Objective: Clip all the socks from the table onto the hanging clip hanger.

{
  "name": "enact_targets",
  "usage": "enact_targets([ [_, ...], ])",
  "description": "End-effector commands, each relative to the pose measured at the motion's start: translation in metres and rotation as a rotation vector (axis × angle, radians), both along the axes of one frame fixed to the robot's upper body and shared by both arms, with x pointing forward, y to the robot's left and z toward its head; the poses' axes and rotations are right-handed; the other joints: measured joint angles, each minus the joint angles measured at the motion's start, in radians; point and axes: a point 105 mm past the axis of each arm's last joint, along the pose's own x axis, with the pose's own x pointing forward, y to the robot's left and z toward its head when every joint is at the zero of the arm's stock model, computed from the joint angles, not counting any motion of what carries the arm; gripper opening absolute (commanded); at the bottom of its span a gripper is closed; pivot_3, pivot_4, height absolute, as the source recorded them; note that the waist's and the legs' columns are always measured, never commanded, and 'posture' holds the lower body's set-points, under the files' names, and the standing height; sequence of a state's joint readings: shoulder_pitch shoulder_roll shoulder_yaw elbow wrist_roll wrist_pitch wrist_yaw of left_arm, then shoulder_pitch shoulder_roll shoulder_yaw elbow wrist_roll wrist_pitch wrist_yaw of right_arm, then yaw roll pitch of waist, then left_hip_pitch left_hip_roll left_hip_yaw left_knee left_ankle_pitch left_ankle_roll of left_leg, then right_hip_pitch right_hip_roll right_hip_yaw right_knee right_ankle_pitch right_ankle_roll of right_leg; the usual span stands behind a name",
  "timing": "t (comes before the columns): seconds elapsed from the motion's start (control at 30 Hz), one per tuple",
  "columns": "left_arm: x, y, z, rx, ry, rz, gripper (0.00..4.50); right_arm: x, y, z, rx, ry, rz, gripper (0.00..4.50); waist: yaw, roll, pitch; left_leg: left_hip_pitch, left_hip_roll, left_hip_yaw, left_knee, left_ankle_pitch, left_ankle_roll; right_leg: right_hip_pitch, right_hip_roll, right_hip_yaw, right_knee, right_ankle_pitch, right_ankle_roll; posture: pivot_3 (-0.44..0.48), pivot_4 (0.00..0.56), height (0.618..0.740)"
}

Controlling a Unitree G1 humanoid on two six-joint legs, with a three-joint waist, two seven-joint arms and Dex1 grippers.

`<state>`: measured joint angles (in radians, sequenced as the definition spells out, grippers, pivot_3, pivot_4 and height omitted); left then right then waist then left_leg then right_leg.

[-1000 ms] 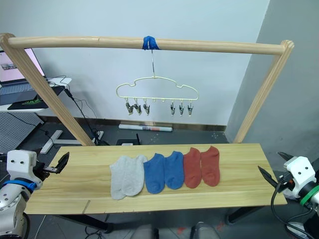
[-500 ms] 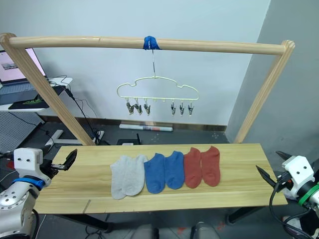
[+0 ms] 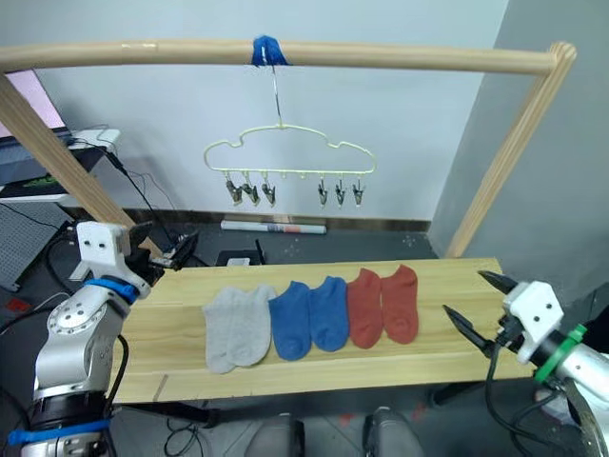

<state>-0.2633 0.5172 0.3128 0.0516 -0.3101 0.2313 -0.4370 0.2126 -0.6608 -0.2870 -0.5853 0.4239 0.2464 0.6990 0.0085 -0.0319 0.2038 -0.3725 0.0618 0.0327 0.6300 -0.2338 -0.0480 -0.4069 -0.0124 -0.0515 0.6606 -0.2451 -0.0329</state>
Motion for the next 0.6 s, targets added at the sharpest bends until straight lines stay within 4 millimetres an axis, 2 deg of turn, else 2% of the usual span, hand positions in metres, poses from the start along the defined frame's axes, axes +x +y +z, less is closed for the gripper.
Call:
enact_targets([
  [0.03,0.006,-0.003,0.016,-0.029,-0.043,-0.011,4.5,-0.002,0.029,0.03,0.06,-0.072,0.081,4.49,-0.005,-0.004,0.029,-0.001,0.0,0.0,0.0,0.0,0.0,-0.001,0.0,0.001,0.0,0.0,0.0,-0.057,0.322,0.74],
  [0.07,0.008,-0.005,0.02,-0.036,-0.055,-0.02,4.5,-0.001,0.036,0.036,0.075,-0.079,0.102,4.49,-0.006,-0.005,0.04,-0.002,0.0,0.0,0.0,0.0,0.0,-0.001,0.001,0.001,0.0,0.0,0.0,-0.056,0.337,0.74],
  [0.1,0.01,-0.006,0.024,-0.041,-0.063,-0.024,4.2,-0.001,0.041,0.039,0.082,-0.083,0.12,4.5,-0.007,-0.006,0.05,-0.005,0.0,0.0,0.0,0.0,0.0,-0.004,0.001,0.001,0.0,0.0,0.0,-0.054,0.347,0.74],
  [0.17,0.011,-0.004,0.03,-0.048,-0.074,-0.026,3.91,-0.001,0.047,0.044,0.087,-0.084,0.136,4.5,-0.008,-0.007,0.066,-0.009,0.0,0.0,0.0,0.0,0.0,-0.008,0.001,0.002,0.0,0.0,0.0,-0.053,0.366,0.74],
  [0.33,0.017,-0.006,0.036,-0.058,-0.088,-0.057,2.58,0.003,0.057,0.051,0.101,-0.089,0.172,4.5,-0.009,-0.007,0.108,-0.017,0.001,0.0,0.001,0.0,0.0,-0.015,-0.001,0.003,0.001,-0.001,0.002,-0.053,0.399,0.74],
  [0.47,0.017,-0.018,0.053,-0.056,-0.153,-0.137,2.58,0.001,0.067,0.058,0.116,-0.098,0.207,4.5,-0.01,-0.007,0.136,-0.02,0.001,0.001,0.001,0.0,0.0,-0.018,-0.004,0.003,0.001,-0.001,0.004,-0.061,0.43,0.74],
  [0.6,0.019,-0.018,0.065,-0.049,-0.177,-0.158,2.58,-0.002,0.079,0.065,0.138,-0.104,0.249,4.5,-0.01,-0.007,0.165,-0.023,0.001,0.001,0.002,0.0,-0.001,-0.02,-0.004,0.002,0.002,-0.001,0.005,-0.067,0.447,0.74],
])
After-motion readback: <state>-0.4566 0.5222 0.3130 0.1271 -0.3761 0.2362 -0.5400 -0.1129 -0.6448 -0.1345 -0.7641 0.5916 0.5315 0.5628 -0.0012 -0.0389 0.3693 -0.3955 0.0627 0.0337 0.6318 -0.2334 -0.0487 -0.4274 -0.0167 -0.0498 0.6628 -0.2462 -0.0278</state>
